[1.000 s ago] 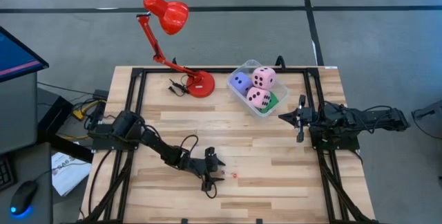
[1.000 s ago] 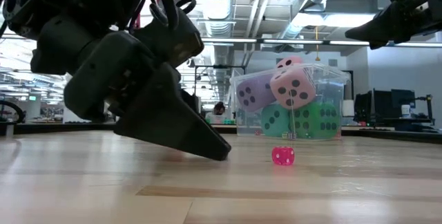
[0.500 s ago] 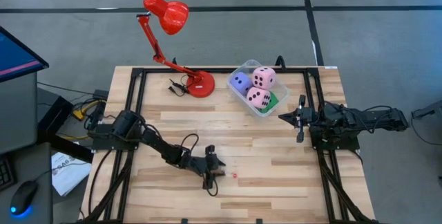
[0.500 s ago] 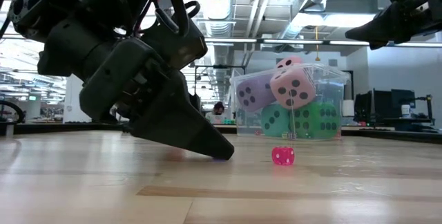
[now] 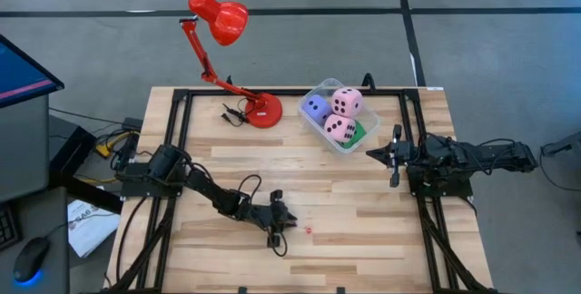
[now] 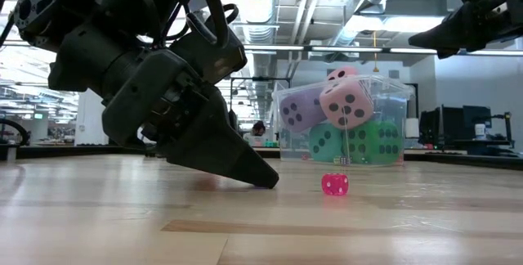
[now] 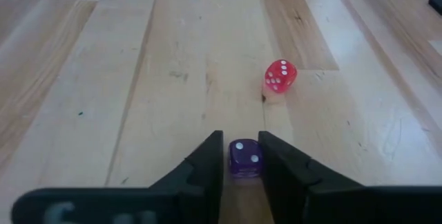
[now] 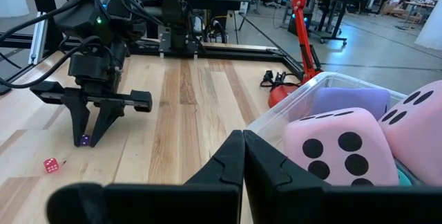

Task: Pick & Place Dice
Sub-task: Put the small purple dice into the transparent bin

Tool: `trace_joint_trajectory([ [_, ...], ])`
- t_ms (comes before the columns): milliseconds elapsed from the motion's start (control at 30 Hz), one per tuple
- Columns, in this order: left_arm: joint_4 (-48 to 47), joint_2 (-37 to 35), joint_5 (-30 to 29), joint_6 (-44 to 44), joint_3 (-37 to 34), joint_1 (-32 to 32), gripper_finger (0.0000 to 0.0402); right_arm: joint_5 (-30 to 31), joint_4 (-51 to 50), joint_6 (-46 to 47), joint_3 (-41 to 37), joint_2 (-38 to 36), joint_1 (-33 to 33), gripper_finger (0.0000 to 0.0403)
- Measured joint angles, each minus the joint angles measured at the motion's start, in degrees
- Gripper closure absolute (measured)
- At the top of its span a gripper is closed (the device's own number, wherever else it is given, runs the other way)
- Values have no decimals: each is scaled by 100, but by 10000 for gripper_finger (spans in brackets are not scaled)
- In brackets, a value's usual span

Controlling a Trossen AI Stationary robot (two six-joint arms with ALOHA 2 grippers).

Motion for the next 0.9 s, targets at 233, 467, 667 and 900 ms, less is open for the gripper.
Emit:
trace_joint_trajectory([
  [233,0,2,20,-2,0,-4,342,0,0,0,0,0,0,403],
  [467,0,2,47,-2,0,-7,344,0,0,0,0,0,-2,403],
  [667,14,1,60,-4,-2,11,345,0,0,0,0,0,0,403],
  [900,-287,-486,216,-17,-28,233,346,0,17,0,1,-2,-2,403],
])
